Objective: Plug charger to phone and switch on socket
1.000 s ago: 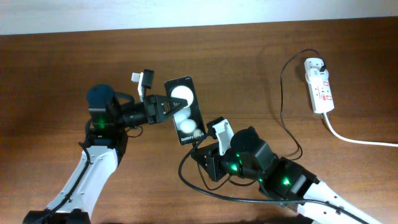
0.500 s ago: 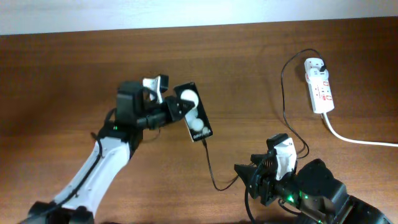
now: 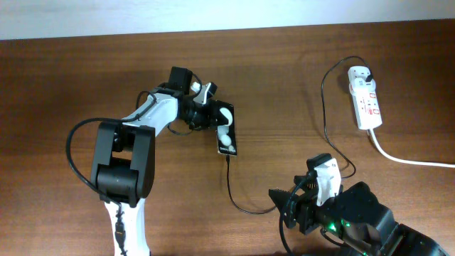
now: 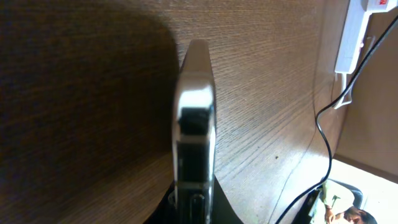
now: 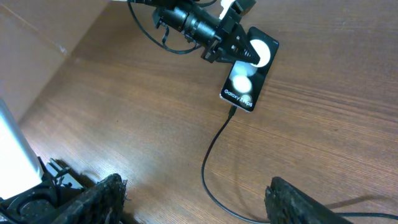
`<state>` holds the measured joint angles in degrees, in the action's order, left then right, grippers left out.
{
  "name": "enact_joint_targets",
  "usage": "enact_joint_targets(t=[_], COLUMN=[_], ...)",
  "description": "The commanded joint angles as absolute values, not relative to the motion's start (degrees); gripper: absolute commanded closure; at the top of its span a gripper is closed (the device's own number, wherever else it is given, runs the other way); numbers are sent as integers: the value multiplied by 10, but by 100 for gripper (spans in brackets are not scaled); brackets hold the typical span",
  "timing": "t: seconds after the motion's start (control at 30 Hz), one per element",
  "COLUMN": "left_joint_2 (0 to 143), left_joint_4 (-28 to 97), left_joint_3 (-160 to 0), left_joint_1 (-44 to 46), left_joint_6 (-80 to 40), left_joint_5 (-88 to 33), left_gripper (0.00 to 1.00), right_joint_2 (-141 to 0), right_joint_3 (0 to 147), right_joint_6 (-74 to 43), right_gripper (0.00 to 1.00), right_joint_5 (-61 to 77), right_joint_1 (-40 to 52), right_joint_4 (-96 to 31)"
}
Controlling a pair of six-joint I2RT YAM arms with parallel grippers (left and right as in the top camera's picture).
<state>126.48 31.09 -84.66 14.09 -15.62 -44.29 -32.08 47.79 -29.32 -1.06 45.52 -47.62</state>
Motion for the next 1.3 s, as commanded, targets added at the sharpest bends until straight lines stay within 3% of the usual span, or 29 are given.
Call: enact_joint_targets(t=[0.0, 0.03, 0.17, 0.2, 0.27, 0.3, 0.33, 0.47, 0.57, 0.63, 0.9, 1.1, 1.13, 1.2, 1.27], left_joint_2=[1268, 1268, 1268, 1268, 1268, 1268, 1268, 1254, 1173, 1085, 692, 573, 554, 521, 481], left_joint_4=[312, 311, 312, 312, 313, 315, 319, 394, 467, 520, 729, 922, 925, 925, 925], left_joint_3=[-855, -855, -855, -855, -855, -855, -855, -870, -884, -884, -883, -883, -883, -883, -883], left_joint_1=[153, 161, 183, 183, 183, 183, 183, 182, 182, 182, 182, 182, 182, 182, 166], left_joint_6=[-136, -136, -136, -136, -136, -136, -136, -136, -136, -136, -136, -136, -138, -138, -138], left_joint_5=[-375, -362, -310, -291, -262, -240, -223, -69, 57, 61, 66, 99, 97, 97, 97], left_gripper=[89, 87, 51, 47, 27, 8, 1, 1, 1, 1, 1, 1, 1, 1, 1], right_joint_2=[-319, -319, -320, -320, -324, -331, -339, -368, -386, -407, -472, -610, -641, -659, -659], right_joint_3=[482, 482, 482, 482, 482, 482, 482, 482, 482, 482, 482, 482, 482, 482, 482], right_joint_6=[-290, -290, -290, -290, -290, -290, -290, -290, -308, -311, -395, -405, -435, -453, -460], right_gripper=[23, 23, 21, 19, 17, 16, 16, 15, 5, 1, 1, 1, 7, 36, 54], right_joint_5=[-23, -24, -55, -61, -65, -67, -67, -67, -70, -74, -78, -91, -90, -91, -89], right_joint_1=[453, 453, 453, 453, 453, 453, 453, 453, 453, 453, 453, 453, 453, 453, 439], right_joint_4=[-476, -476, -476, -476, -476, -476, -476, -476, -476, -476, -498, -461, -468, -493, -503])
